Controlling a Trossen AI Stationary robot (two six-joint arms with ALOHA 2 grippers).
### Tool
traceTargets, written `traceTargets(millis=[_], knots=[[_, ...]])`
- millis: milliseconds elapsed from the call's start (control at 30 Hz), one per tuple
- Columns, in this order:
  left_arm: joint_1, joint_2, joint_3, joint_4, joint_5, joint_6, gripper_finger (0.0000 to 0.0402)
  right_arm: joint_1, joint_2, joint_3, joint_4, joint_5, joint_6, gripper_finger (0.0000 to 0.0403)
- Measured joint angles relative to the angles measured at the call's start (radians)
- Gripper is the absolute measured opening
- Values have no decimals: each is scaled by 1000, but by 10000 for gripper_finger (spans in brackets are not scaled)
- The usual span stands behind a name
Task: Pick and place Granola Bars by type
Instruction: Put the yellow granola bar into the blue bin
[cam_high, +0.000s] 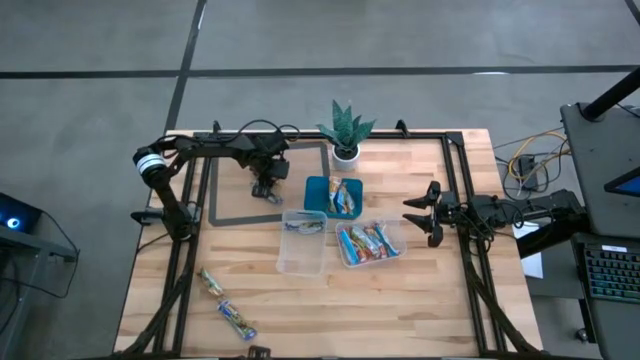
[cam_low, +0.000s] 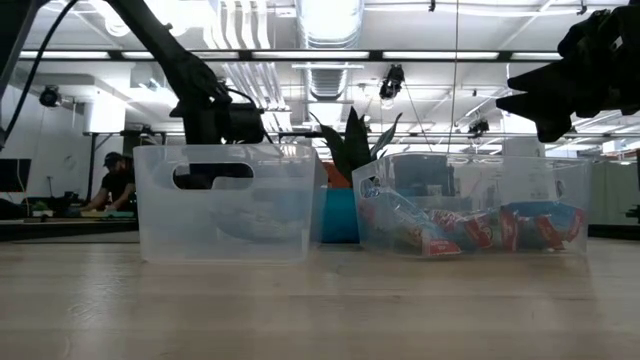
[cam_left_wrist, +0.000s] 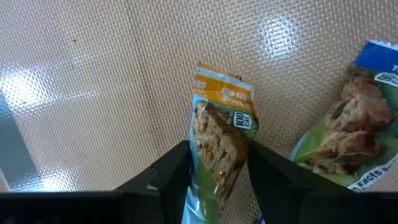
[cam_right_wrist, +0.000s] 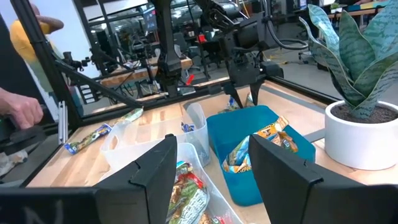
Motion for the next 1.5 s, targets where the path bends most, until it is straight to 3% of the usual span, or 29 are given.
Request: traceTargets(millis=[367,867,1133,1500], knots=[[3,11,1,7,-5,5,37,0,0,0,0,0,0,189],[3,12,16,-10,-22,-40,30,0,0,0,0,0,0,189],[3,10,100,-185,-50,-79,29,0,0,0,0,0,0,189],[-15,-65,179,-307,-78,-268,29,0,0,0,0,-1,0,189]])
